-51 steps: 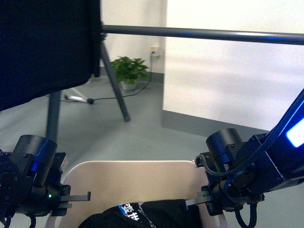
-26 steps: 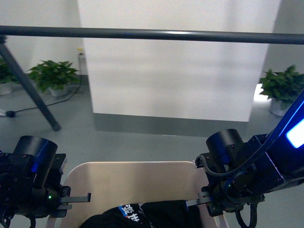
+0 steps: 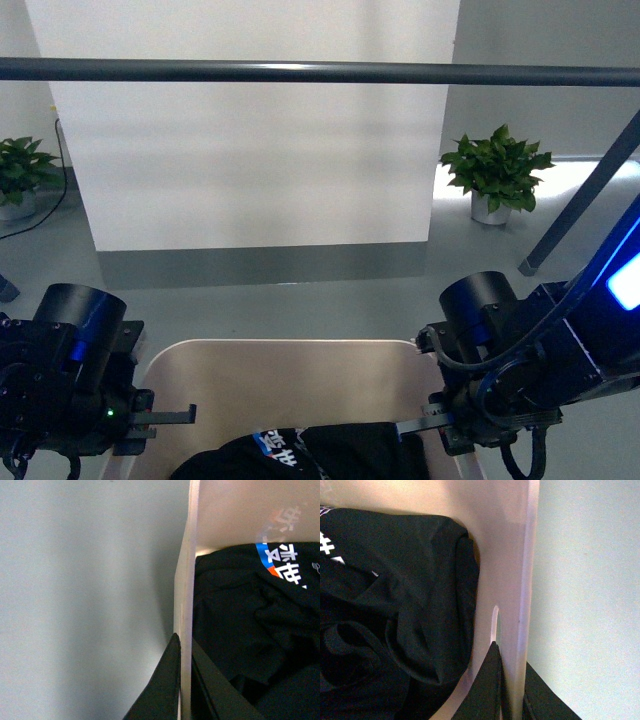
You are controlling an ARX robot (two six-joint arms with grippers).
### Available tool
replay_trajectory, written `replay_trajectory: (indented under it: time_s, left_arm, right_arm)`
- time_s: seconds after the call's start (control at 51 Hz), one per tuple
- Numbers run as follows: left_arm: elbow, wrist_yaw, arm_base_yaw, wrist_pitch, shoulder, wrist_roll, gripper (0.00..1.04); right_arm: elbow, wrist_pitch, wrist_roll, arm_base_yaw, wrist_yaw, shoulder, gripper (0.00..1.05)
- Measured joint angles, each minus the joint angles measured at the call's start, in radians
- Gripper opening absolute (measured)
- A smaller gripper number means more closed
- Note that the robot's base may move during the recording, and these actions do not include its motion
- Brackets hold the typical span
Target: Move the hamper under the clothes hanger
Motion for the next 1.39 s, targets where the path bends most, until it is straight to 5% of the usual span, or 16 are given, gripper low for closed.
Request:
replay_trajectory:
  time_s: [1.391]
  left_arm:
    - [-0.001,0.004,0.006,0.0,0.0,0.0,0.04]
  right_arm:
    - [0.0,0.0,0.0,0.003,0.001,0.0,0.03]
